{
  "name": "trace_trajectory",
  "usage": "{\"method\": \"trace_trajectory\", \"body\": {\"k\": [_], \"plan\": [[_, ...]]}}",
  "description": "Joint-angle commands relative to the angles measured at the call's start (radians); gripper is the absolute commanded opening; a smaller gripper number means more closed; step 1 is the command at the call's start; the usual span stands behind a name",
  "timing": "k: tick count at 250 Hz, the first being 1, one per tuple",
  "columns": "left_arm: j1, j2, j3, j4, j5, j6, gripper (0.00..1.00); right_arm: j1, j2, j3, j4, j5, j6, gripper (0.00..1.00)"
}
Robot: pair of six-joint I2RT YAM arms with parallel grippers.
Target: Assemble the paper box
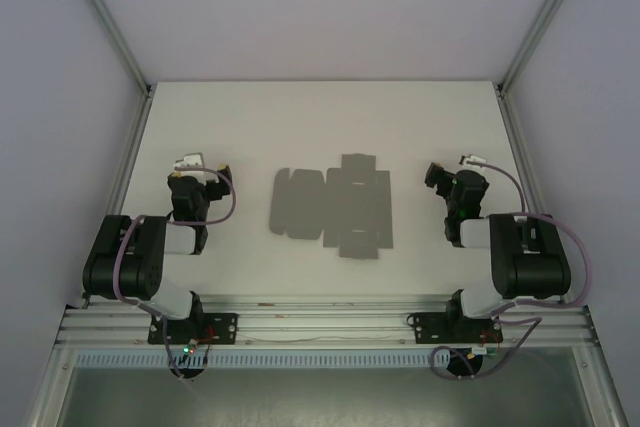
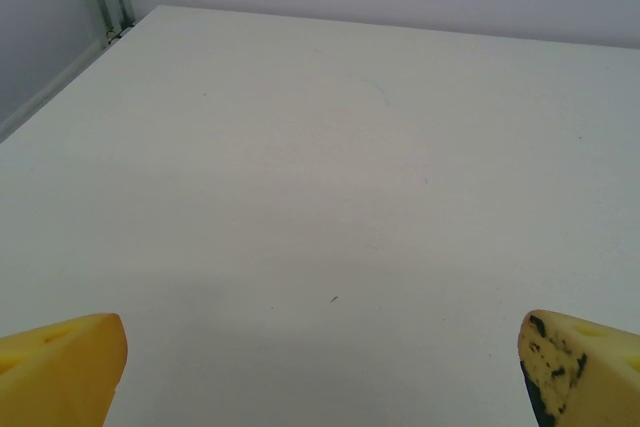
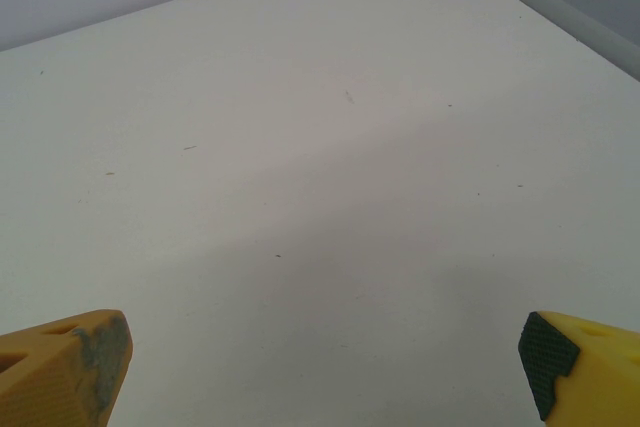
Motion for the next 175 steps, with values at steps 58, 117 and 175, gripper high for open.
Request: {"method": "trace_trajectory", "body": {"k": [58, 117, 175], "plan": [[-0.012, -0.008, 0.020, -0.007, -0.020, 0.015, 1.00, -0.002, -0.014, 0.020, 0.005, 0.006, 0.010, 1.00], [-0.012, -0.128, 0.080, -0.214, -0.017, 0.007, 1.00, -0.002, -0.062, 0.022, -0.019, 0.054, 0.028, 1.00], [-0.027, -0.286, 0.193, -0.506, 0.014, -0.116, 1.00, 0.031, -0.255, 0.196, -0.508, 0.043, 0.045, 1.00]]}}
